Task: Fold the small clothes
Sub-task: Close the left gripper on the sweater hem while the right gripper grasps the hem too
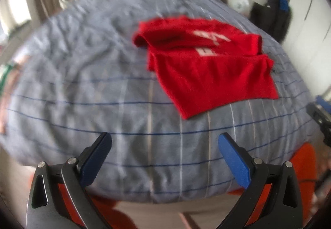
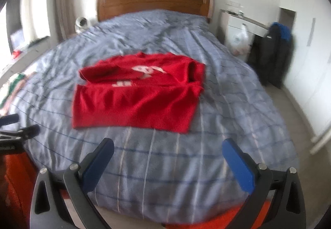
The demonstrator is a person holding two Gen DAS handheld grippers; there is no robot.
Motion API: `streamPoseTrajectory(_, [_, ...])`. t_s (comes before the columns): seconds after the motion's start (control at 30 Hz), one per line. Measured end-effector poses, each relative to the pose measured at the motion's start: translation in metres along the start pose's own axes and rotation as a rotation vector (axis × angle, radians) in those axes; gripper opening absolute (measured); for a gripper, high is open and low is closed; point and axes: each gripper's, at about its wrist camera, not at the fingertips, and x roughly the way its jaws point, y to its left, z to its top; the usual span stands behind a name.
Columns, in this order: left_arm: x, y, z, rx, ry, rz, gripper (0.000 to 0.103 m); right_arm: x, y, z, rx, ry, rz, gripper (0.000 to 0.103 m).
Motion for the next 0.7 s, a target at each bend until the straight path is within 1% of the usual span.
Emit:
streamPoseTrajectory(0.03, [0.011, 0.007, 0.005, -0.020, 0.014, -0.039, 0.102, 0.009, -0.012, 0.001, 0.013, 0.001, 0.023, 0.103])
streamPoseTrajectory(0.1, [0.032, 0.014, 0.018, -0.032, 0.023, -0.091, 0.102, 0.034, -0.040, 0.003, 0.060, 0.035, 0.041, 0.103])
streamPoseTrajectory(0.17, [0.048, 0.010, 0.029, -0.014, 0.024, -0.116, 0.102, 0.061, -0.065, 0.006, 0.143, 0.087, 0.087, 0.102])
streamPoseTrajectory(0.23, [0.070, 0.000, 0.039, 0.011, 0.030, -0.109, 0.101, 0.086, -0.082, 0.010, 0.235, 0.123, 0.191, 0.101])
streamPoseTrajectory(0.27, [0.079, -0.003, 0.041, 0.019, 0.036, -0.101, 0.099, 0.100, -0.086, 0.011, 0.272, 0.140, 0.250, 0.098])
streamPoseTrajectory(0.3, [0.092, -0.008, 0.043, 0.020, 0.051, -0.085, 0.089, 0.113, -0.087, 0.012, 0.297, 0.161, 0.297, 0.096])
streamPoseTrajectory(0.33, [0.099, -0.010, 0.044, 0.010, 0.066, -0.075, 0.068, 0.126, -0.085, 0.013, 0.316, 0.185, 0.332, 0.089])
streamPoseTrajectory(0.37, [0.106, -0.011, 0.043, -0.009, 0.078, -0.069, 0.059, 0.142, -0.083, 0.013, 0.329, 0.221, 0.356, 0.084])
streamPoseTrajectory(0.4, [0.105, -0.009, 0.042, -0.033, 0.066, -0.078, 0.030, 0.155, -0.080, 0.012, 0.335, 0.259, 0.366, 0.081])
streamPoseTrajectory(0.43, [0.101, -0.007, 0.042, -0.054, 0.063, -0.098, 0.004, 0.168, -0.076, 0.011, 0.340, 0.293, 0.372, 0.074])
streamPoseTrajectory(0.47, [0.096, -0.004, 0.041, -0.073, 0.074, -0.122, 0.002, 0.171, -0.074, 0.011, 0.334, 0.299, 0.369, 0.052])
streamPoseTrajectory(0.5, [0.085, 0.002, 0.039, -0.092, 0.070, -0.148, 0.002, 0.169, -0.072, 0.013, 0.322, 0.296, 0.354, 0.031])
streamPoseTrajectory(0.53, [0.073, 0.007, 0.035, -0.093, 0.061, -0.167, 0.002, 0.162, -0.072, 0.015, 0.325, 0.289, 0.355, 0.008])
streamPoseTrajectory(0.6, [0.044, 0.017, 0.024, -0.074, 0.056, -0.203, 0.002, 0.137, -0.073, 0.018, 0.327, 0.266, 0.390, 0.008])
streamPoseTrajectory(0.7, [0.014, 0.026, 0.000, -0.035, 0.080, -0.232, 0.002, 0.093, -0.070, 0.013, 0.295, 0.286, 0.431, 0.008])
